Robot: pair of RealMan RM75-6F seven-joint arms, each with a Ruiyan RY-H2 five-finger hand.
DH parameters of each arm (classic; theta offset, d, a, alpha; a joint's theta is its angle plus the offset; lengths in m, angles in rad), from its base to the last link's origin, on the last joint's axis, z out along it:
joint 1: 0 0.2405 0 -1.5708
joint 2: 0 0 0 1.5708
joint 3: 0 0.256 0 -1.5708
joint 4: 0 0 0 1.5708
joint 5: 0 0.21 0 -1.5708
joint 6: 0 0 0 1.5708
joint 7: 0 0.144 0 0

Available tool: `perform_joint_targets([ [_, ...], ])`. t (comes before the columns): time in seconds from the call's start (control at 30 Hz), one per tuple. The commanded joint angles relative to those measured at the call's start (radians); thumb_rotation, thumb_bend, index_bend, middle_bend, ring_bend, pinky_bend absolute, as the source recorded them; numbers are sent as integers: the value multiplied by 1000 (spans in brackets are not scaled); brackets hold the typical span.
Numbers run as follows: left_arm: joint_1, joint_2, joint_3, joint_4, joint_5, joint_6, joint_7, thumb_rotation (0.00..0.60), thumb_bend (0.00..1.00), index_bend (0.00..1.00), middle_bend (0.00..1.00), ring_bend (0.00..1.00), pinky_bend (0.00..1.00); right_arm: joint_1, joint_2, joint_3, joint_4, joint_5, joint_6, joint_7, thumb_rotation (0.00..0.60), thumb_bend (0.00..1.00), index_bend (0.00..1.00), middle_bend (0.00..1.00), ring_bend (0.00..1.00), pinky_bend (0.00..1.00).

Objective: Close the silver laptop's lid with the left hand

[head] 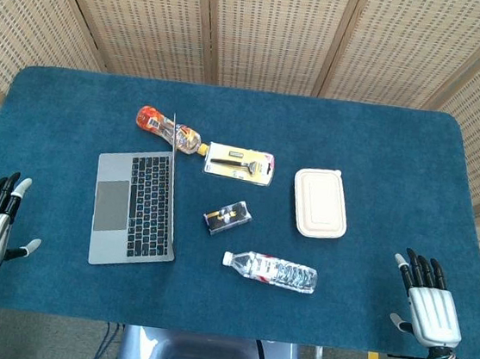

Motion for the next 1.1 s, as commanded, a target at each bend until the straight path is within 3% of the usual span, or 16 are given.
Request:
perform_joint_targets([
  [0.03,0,1,-1,1,-1,-1,-2,600,47,0,0,0,0,0,-1,0,0,0,0,-2,600,49,0,0,0,0],
  [1.1,-6,-2,11,3,21,-6,2,600,98,0,0,0,0,4,-4,2,6,7,-8,-2,600,51,0,0,0,0],
])
